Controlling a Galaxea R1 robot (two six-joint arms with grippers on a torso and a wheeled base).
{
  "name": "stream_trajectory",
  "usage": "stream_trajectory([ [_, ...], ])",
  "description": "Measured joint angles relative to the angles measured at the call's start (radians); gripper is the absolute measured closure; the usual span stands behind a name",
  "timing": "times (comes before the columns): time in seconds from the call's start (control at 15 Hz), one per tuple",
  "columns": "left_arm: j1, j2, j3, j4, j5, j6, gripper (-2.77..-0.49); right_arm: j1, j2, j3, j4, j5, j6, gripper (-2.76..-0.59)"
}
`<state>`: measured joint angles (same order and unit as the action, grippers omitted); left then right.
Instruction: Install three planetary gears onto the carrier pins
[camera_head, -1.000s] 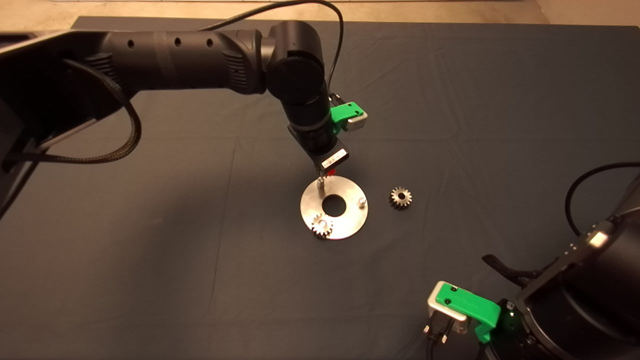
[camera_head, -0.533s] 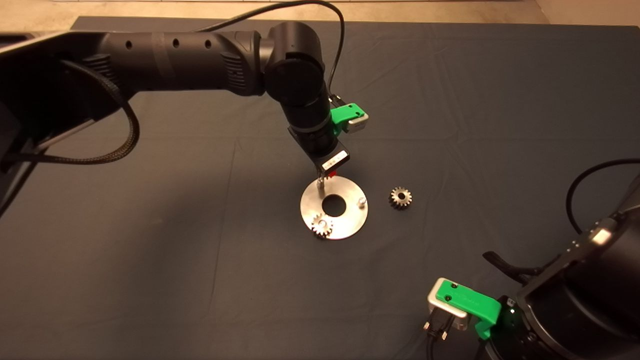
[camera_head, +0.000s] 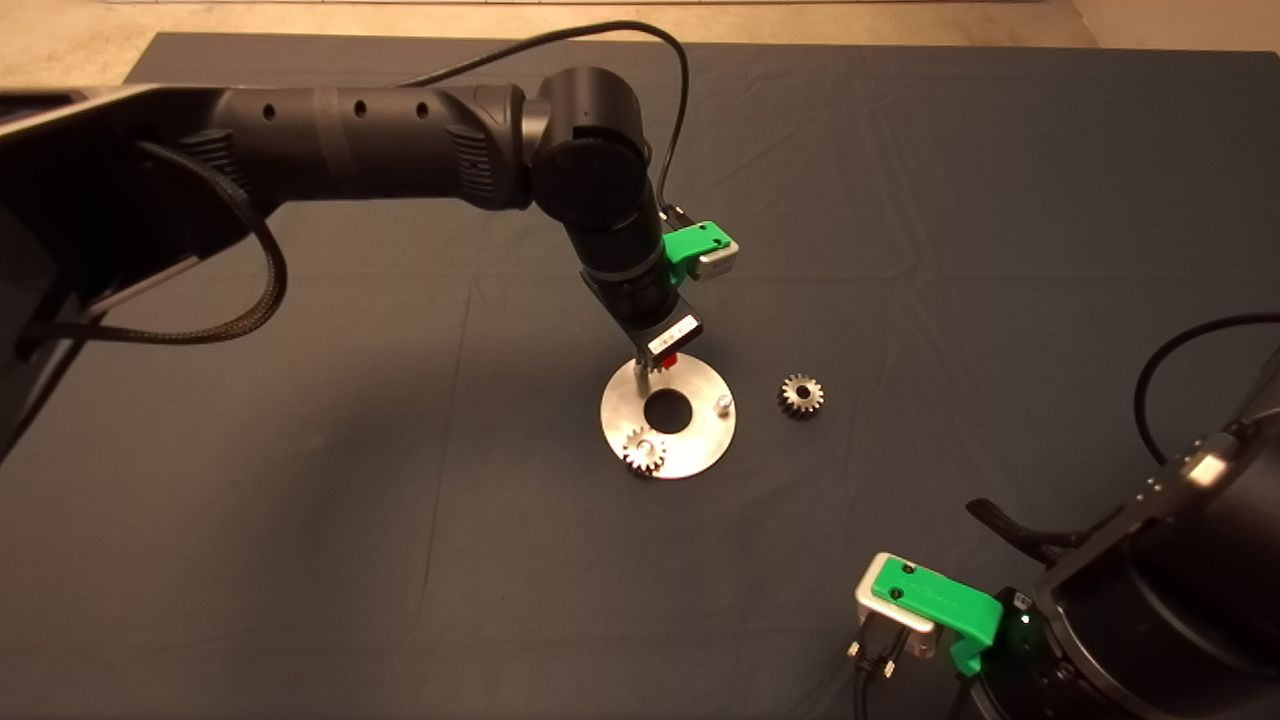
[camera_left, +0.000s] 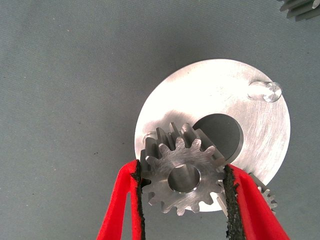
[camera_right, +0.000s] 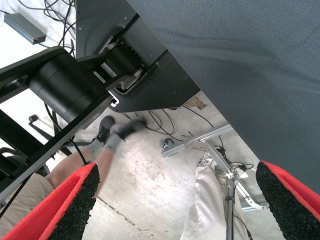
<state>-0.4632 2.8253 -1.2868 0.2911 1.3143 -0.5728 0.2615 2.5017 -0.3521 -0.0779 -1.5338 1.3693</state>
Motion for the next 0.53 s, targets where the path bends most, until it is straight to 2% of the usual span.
stream_trajectory([
  [0.53, 0.0, -0.019, 0.0, 0.0, -0.001, 0.0, -0.69, 0.0, 0.0, 0.0, 0.0, 0.0, -0.011, -2.33],
])
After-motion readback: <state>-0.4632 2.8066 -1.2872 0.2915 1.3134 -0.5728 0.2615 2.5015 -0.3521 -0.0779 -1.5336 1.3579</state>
